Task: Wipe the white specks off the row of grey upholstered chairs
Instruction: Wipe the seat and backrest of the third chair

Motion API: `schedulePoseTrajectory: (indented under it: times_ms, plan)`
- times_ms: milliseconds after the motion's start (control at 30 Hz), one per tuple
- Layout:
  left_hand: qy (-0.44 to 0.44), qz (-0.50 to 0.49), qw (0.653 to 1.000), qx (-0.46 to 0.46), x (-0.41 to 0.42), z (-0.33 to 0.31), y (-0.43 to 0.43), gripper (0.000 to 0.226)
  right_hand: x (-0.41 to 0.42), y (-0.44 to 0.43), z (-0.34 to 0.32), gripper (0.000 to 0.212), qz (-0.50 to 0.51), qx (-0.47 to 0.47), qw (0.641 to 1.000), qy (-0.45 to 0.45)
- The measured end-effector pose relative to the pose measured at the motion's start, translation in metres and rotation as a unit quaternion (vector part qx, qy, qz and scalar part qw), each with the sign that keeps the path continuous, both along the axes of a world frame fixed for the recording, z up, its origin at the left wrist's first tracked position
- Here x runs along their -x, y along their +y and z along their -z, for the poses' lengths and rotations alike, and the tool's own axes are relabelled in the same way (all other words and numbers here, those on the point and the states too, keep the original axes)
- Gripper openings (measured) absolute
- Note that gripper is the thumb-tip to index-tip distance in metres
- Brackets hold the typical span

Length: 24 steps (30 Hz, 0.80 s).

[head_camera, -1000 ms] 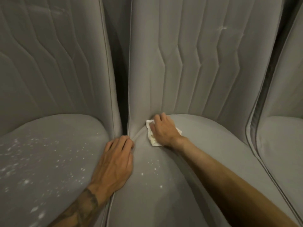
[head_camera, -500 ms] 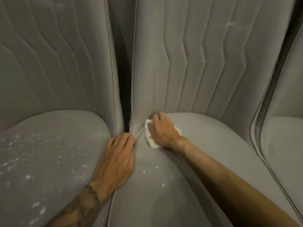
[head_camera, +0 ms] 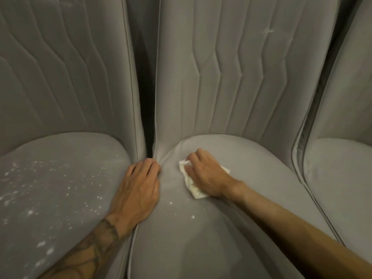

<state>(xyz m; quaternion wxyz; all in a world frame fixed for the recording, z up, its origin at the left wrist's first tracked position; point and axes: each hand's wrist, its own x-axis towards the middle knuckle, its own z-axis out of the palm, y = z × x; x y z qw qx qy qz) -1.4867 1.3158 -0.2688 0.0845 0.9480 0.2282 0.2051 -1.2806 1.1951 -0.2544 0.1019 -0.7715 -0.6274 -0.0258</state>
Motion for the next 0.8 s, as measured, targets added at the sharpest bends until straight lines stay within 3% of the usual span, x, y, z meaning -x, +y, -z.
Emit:
schedulePoseTrajectory:
  times_ms: [67,133,200,300,433,533,633,700,800]
  plan:
    - [0.005,-0.001,1.000,-0.006,0.000,-0.002,-0.002,0.018,-0.025,-0.003,-0.009,0.034,0.107,0.026,0.994,-0.022]
    - [0.008,0.001,1.000,-0.014,0.000,-0.002,-0.002,0.018,-0.020,-0.005,-0.012,0.029,0.133,0.027,0.989,-0.065]
    - [0.010,-0.004,1.000,-0.019,-0.001,-0.004,-0.003,0.017,0.020,-0.008,-0.004,0.020,0.042,-0.032,0.997,-0.048]
    - [0.020,-0.006,0.999,-0.030,0.000,-0.008,-0.004,0.018,0.060,-0.024,0.006,0.032,-0.060,-0.035,0.998,-0.007]
    - [0.036,-0.008,0.999,-0.020,0.002,-0.018,-0.007,0.026,0.015,-0.033,-0.006,0.033,0.081,-0.004,0.996,0.033]
    - [0.060,0.000,0.998,-0.018,0.009,-0.022,-0.014,0.031,0.007,-0.031,-0.011,0.031,0.183,0.030,0.982,-0.031]
    - [0.077,-0.002,0.996,-0.034,0.021,-0.014,-0.020,0.049,0.056,-0.027,-0.003,0.017,0.083,-0.044,0.995,-0.026]
    - [0.073,-0.001,0.997,-0.031,0.024,-0.008,-0.021,0.054,0.071,-0.032,0.005,0.028,0.019,-0.021,0.999,-0.021]
    - [0.050,0.001,0.998,-0.028,0.024,-0.002,-0.019,0.052,0.036,-0.042,0.002,0.035,0.072,0.003,0.997,-0.014]
